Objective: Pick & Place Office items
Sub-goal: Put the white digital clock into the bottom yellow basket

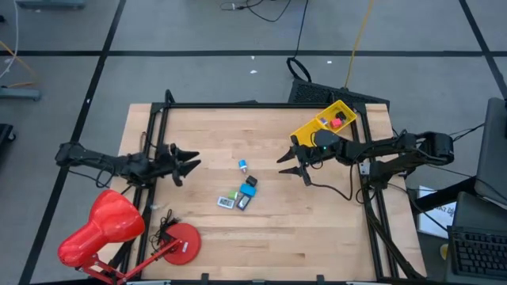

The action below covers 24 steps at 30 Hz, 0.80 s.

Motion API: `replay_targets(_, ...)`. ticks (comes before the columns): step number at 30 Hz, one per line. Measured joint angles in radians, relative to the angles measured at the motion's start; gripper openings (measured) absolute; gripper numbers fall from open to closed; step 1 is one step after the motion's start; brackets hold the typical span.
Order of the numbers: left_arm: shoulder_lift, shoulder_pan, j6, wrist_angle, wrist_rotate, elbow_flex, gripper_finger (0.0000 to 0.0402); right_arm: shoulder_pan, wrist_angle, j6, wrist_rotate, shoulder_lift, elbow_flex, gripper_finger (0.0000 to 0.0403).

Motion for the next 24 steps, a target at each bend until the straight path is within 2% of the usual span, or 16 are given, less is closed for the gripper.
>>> replay_targets(2,0.047,0.000,-0.076,-0.015,-0.014,-0.002,0.0214,0.000,0.000,0.000,0.000,0.000,0.000,0.0167)
replay_targets(5,0.146,-0.002,-0.129,0.059,-0.001,-0.002,0.0214,0.000,0.000,0.000,0.003,0.000,0.000,0.0166)
replay_targets(10,0.343,-0.016,-0.127,0.344,0.138,-0.002,0.0216,0.000,0.000,0.000,0.003,0.000,0.000,0.0166)
replay_targets(12,0.421,-0.023,-0.126,0.401,0.172,0.013,0.0222,0.000,0.000,0.000,0.004,0.000,0.000,0.0165)
replay_targets(18,0.666,-0.049,-0.120,0.316,0.191,0.182,0.0262,0.000,0.001,0.002,0.004,0.000,0.000,0.0164)
replay_targets(24,0.925,-0.105,0.113,0.091,0.213,0.405,0.0293,0.000,0.000,0.024,0.004,0.000,0.000,0.0163)
